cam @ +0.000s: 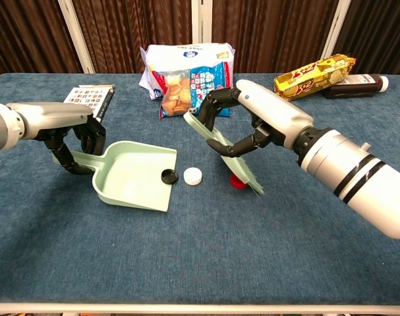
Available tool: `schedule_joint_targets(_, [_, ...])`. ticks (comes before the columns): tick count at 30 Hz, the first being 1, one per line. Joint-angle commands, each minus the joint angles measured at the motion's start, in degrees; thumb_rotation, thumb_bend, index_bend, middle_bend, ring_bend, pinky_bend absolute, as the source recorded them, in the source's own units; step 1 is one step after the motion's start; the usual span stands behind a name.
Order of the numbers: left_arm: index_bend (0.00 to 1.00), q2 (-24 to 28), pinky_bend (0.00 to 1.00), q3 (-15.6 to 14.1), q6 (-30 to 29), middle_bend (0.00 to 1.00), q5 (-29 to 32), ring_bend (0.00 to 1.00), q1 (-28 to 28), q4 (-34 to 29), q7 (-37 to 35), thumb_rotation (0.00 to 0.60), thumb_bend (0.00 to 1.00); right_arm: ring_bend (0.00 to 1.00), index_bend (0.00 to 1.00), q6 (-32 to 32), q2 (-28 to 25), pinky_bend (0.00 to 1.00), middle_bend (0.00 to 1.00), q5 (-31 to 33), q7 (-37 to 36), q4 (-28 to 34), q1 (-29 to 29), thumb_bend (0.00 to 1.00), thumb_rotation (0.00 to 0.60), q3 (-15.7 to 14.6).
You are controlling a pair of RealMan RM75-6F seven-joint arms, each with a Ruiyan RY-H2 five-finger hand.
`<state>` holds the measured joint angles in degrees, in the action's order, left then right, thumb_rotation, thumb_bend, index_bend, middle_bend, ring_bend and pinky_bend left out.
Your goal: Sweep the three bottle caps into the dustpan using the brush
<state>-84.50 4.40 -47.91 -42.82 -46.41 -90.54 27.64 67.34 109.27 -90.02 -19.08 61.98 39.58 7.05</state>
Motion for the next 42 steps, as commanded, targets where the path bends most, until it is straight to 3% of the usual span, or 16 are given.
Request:
schedule_joint_targets(1, [0.58, -0.55, 0.25, 0.14, 0.06, 0.54, 0.64, 0.38, -0.62, 0.03, 0.26, 0.6, 0.35, 0.29, 0.72, 0.04, 0.72, 0.14, 0.63, -0.22, -0.35, -0.35, 0.38, 0.63, 0.6, -0.03])
schedule_joint_targets(42, [0.59, -7.35, 0.28, 2.84, 0.14, 0.56, 9.98, 0.39, -10.02, 1.46, 3.06, 0.6, 0.35, 0.29, 0.74, 4.53, 11.47, 0.14, 0.63, -0.18, -7.98, -9.87, 2.34, 0.72, 0.6, 1.8])
